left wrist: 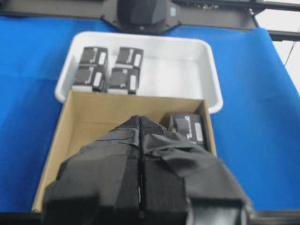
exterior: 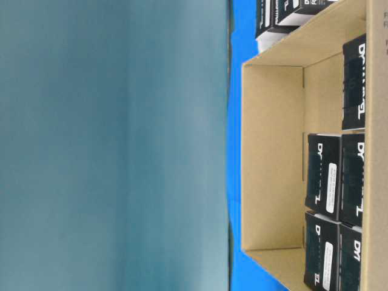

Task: Pick the box from inside the cardboard box.

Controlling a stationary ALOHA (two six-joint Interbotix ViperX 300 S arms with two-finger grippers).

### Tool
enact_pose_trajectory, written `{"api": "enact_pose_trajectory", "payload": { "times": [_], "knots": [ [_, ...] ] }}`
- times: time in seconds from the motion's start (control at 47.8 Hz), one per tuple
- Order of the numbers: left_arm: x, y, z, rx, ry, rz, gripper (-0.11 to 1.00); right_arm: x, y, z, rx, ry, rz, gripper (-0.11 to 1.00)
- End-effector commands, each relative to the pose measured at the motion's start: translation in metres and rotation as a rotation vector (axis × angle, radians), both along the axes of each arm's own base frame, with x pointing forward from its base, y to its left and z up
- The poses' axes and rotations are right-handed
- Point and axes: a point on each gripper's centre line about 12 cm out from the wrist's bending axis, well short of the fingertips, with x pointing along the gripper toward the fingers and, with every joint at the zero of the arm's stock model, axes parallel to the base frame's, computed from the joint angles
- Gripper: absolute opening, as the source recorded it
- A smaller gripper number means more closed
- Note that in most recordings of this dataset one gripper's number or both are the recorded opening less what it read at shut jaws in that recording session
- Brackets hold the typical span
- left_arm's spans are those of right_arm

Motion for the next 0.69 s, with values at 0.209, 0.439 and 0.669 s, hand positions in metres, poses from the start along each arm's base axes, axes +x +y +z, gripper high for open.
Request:
{"api": "enact_pose_trajectory", "payload": {
  "times": [0.209,0.439,0.669],
  "knots": [
    [0.0007,-0.0007,0.0063,0.002,-0.018,-0.003,-0.07,-0.0003,0.0005,0.0016,0.001,-0.019,0.001,0.91],
    [0.0010,-0.0007,0.0059,0.003,-0.017,-0.003,-0.07,-0.0046,0.0008,0.0032,-0.001,-0.034,0.000,0.91],
    [0.0008,-0.0007,0.0069,0.003,-0.020,-0.003,-0.07,-0.0060,0.0011,0.0036,0.000,-0.039,0.000,0.91]
  ]
}}
